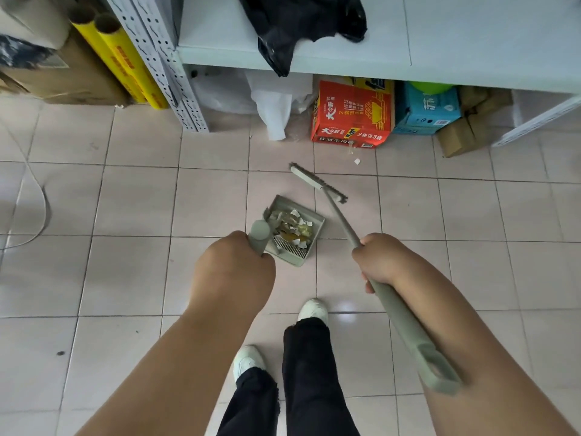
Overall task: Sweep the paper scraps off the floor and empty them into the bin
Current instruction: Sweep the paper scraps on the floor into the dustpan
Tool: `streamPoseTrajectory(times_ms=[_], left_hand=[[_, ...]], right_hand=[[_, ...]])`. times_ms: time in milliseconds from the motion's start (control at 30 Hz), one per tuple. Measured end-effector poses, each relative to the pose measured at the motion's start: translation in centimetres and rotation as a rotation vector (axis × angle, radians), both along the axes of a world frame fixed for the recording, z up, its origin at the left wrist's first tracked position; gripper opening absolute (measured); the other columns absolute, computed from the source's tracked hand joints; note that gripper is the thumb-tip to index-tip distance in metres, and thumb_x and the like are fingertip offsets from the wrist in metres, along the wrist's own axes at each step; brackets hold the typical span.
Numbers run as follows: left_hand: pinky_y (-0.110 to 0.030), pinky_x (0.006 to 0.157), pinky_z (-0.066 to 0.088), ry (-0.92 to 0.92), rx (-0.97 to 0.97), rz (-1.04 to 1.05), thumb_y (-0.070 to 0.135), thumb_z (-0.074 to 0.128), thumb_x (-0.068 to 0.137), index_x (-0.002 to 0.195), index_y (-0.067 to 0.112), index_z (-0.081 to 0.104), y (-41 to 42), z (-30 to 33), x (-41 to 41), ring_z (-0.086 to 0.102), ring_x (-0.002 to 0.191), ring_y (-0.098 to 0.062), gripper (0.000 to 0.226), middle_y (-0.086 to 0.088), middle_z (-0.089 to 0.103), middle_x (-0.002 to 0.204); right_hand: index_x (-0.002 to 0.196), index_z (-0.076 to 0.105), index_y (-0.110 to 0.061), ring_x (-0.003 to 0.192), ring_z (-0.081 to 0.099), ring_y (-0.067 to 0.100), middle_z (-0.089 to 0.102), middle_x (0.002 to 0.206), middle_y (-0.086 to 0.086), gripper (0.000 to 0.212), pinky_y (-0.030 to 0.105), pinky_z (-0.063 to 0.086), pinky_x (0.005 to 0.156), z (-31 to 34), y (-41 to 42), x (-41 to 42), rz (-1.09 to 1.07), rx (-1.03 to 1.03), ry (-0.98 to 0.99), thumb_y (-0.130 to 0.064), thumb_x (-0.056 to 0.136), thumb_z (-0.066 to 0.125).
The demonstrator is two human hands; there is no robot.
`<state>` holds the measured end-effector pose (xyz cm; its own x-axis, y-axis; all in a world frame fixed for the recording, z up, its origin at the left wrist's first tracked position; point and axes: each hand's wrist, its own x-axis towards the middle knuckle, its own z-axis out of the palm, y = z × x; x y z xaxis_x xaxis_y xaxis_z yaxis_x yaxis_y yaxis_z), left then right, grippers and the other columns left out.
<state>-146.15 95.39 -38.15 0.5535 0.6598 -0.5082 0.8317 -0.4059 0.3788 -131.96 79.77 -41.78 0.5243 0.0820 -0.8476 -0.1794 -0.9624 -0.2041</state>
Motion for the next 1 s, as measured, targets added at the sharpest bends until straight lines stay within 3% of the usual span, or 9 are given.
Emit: streamPoseTrajectory(times_ms=[200, 367, 500, 600, 767, 867, 933, 1000], left_hand=[[-0.024, 0.043, 0.03, 0.008, -0.006, -0.007, 0.023, 0.049, 0.078, 0.071, 0.019, 0.048, -2.9, 0.2, 6.3, 0.05, 0.057, -0.017, 0.007, 0.002, 0.055, 0.063], [-0.023, 0.042, 0.027, 0.007, -0.001, -0.024, 0.023, 0.049, 0.078, 0.067, 0.021, 0.042, -5.1, -0.1, 11.7, 0.046, 0.055, -0.013, 0.014, 0.004, 0.053, 0.063], [-0.024, 0.043, 0.028, -0.002, -0.003, -0.04, 0.024, 0.049, 0.078, 0.074, 0.02, 0.046, -6.1, -0.3, 15.3, 0.048, 0.06, -0.02, 0.007, 0.003, 0.053, 0.067], [-0.024, 0.043, 0.028, -0.003, 0.001, -0.047, 0.022, 0.048, 0.078, 0.076, 0.02, 0.047, -6.4, -0.2, 17.2, 0.047, 0.06, -0.02, 0.004, 0.003, 0.051, 0.066], [-0.024, 0.043, 0.027, 0.024, 0.018, -0.066, 0.019, 0.048, 0.078, 0.076, 0.02, 0.047, -6.6, 0.1, 19.1, 0.046, 0.058, -0.019, 0.003, 0.002, 0.051, 0.065], [-0.023, 0.042, 0.026, 0.031, 0.022, -0.081, 0.02, 0.049, 0.079, 0.076, 0.02, 0.046, -6.7, 0.1, 19.7, 0.043, 0.055, -0.016, 0.003, 0.003, 0.05, 0.064], [-0.023, 0.042, 0.025, 0.032, 0.026, -0.093, 0.02, 0.049, 0.079, 0.075, 0.02, 0.046, -6.7, 0.2, 20.0, 0.04, 0.052, -0.013, 0.005, 0.003, 0.049, 0.063], [-0.023, 0.042, 0.026, 0.03, 0.02, -0.102, 0.021, 0.049, 0.079, 0.074, 0.02, 0.045, -6.7, 0.2, 20.2, 0.041, 0.052, -0.013, 0.006, 0.003, 0.049, 0.063]], right_hand=[[0.109, 0.046, -0.002, 0.042, 0.055, 0.024, 0.056, 0.067, 0.018, 0.021, 0.021, 0.039, 0.045, -0.8, -2.1, 7.5, -0.018, -0.047, 0.004, -0.011, 0.094, 0.035], [0.083, 0.049, -0.004, 0.045, 0.054, 0.023, 0.055, 0.065, 0.014, 0.014, 0.022, 0.044, 0.047, -1.2, -4.2, 12.8, -0.038, -0.05, -0.033, -0.009, 0.093, 0.04], [0.115, 0.049, 0.003, 0.043, 0.054, 0.024, 0.056, 0.064, 0.018, 0.03, 0.023, 0.041, 0.049, -2.1, -5.0, 16.3, -0.097, -0.076, -0.026, -0.013, 0.094, 0.036], [0.118, 0.049, 0.006, 0.046, 0.052, 0.025, 0.057, 0.062, 0.018, 0.033, 0.026, 0.041, 0.053, -2.8, -5.1, 18.1, -0.097, -0.085, -0.024, -0.013, 0.094, 0.035], [0.101, 0.052, 0.004, 0.03, 0.05, 0.02, 0.051, 0.028, 0.007, 0.022, 0.022, 0.034, 0.043, -3.9, -5.2, 19.5, 0.004, -0.167, 0.057, -0.009, 0.093, 0.037], [0.096, 0.051, -0.002, 0.047, 0.051, 0.02, 0.043, 0.02, -0.003, 0.013, 0.021, 0.038, 0.045, -4.1, -5.6, 17.8, -0.034, -0.098, 0.026, -0.011, 0.093, 0.042], [0.098, 0.049, -0.002, 0.038, 0.054, 0.018, 0.042, 0.019, -0.003, 0.013, 0.014, 0.036, 0.036, -3.7, -5.8, 16.1, -0.028, -0.084, 0.039, -0.011, 0.094, 0.042], [0.104, 0.05, -0.001, 0.022, 0.048, 0.015, 0.054, 0.033, 0.006, 0.019, 0.007, 0.027, 0.029, -2.9, -6.3, 14.5, 0.002, -0.086, 0.096, -0.011, 0.093, 0.038]])
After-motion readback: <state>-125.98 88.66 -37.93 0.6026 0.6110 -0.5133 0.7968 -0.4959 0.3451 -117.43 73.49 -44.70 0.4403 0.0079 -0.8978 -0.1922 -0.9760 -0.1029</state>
